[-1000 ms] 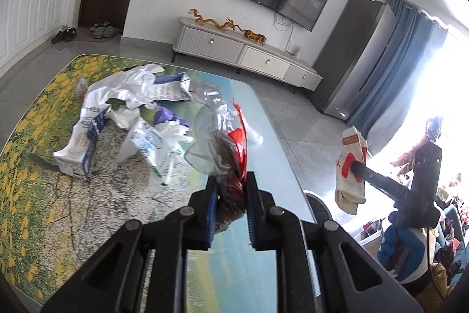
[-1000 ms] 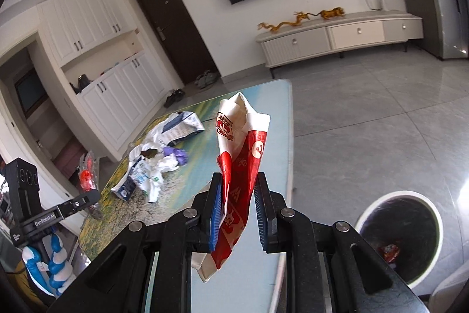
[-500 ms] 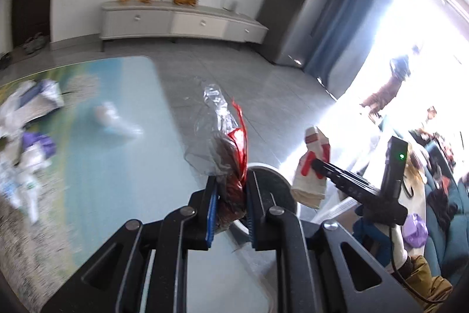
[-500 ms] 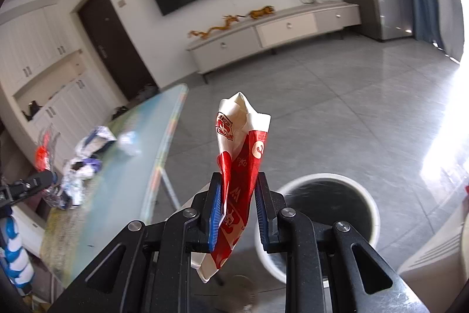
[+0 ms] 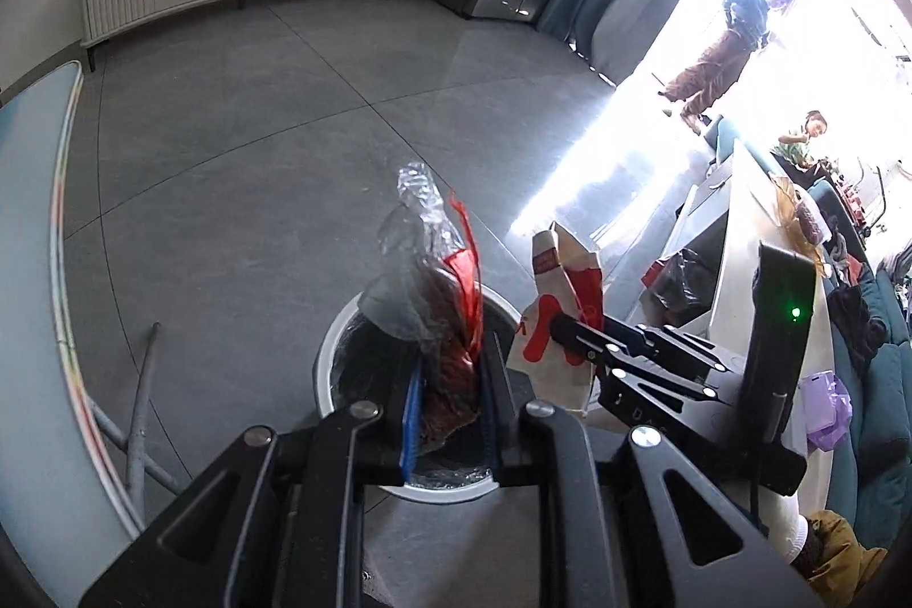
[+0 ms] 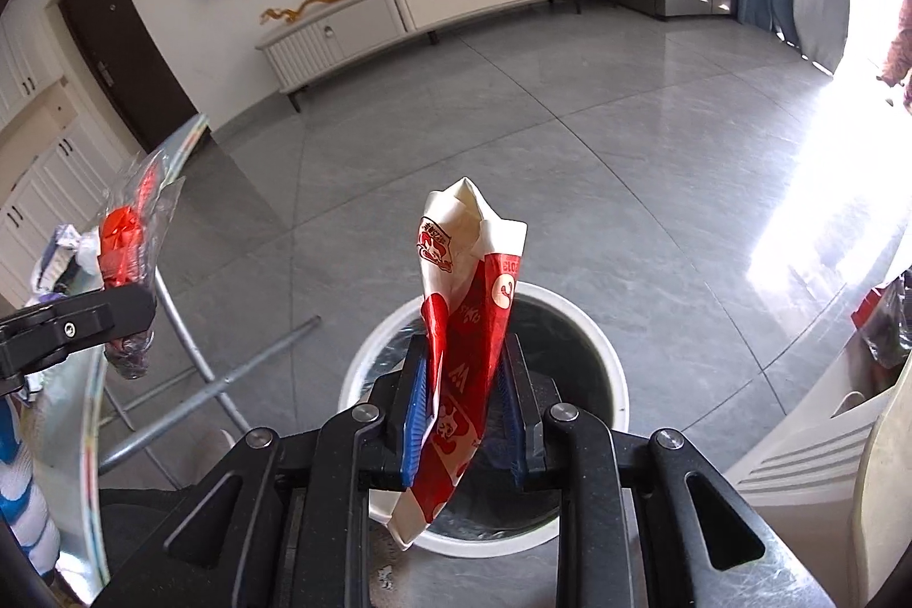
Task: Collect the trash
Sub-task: 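Carry both bags over the trash bin and open both tools to drop them, then move both open tools back over the table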
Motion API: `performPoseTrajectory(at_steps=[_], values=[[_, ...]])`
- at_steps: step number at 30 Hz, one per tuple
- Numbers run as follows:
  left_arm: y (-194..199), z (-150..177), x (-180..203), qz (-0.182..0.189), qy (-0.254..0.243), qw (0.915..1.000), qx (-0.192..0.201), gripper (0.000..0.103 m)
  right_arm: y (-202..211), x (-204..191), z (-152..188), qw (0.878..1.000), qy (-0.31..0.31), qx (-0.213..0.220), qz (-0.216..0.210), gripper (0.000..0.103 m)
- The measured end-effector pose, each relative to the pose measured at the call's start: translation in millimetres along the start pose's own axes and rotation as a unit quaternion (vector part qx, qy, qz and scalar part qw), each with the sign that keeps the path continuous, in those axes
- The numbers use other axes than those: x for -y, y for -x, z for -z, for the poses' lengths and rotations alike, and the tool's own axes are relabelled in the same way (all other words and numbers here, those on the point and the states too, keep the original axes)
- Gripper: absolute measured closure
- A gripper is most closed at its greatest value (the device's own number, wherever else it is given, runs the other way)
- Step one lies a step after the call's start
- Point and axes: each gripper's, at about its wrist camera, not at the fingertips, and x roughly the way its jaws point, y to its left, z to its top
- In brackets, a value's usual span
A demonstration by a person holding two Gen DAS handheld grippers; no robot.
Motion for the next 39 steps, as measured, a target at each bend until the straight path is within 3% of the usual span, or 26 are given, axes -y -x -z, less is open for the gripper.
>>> performPoseTrajectory(at_steps=[5, 7, 10, 15, 25, 39], values=[[-23.6, -4.7, -3.0, 0.020, 0.017, 0.9994, -0.022, 0.080, -13.2, 5.9, -2.5, 1.000, -0.006, -0.012, 0.019, 0.075], [-27.6, -4.6, -7.6, 0.023, 0.029, 0.9990, -0.025, 0.061, -15.8, 7.2, -2.7, 1.000, -0.005, -0.015, 0.022, 0.074], [-28.8, -5.7, -11.2, 0.029, 0.036, 0.9986, -0.026, 0.060, -16.4, 11.3, -2.5, 1.000, -0.009, -0.014, 0.025, 0.067], [-13.2, -4.3, -12.1, 0.028, 0.031, 0.9991, -0.010, 0.060, -4.2, 17.5, -1.8, 0.999, -0.020, -0.001, 0.029, 0.065], [58.6, 4.2, -8.0, -0.025, 0.008, 0.9972, 0.070, 0.060, 50.9, 5.7, -14.5, 0.997, -0.015, 0.064, 0.026, 0.062], [187.8, 47.7, -50.8, -0.098, 0.035, 0.9792, 0.174, 0.055, 128.7, -74.7, -21.2, 0.989, 0.044, 0.141, -0.027, 0.054]])
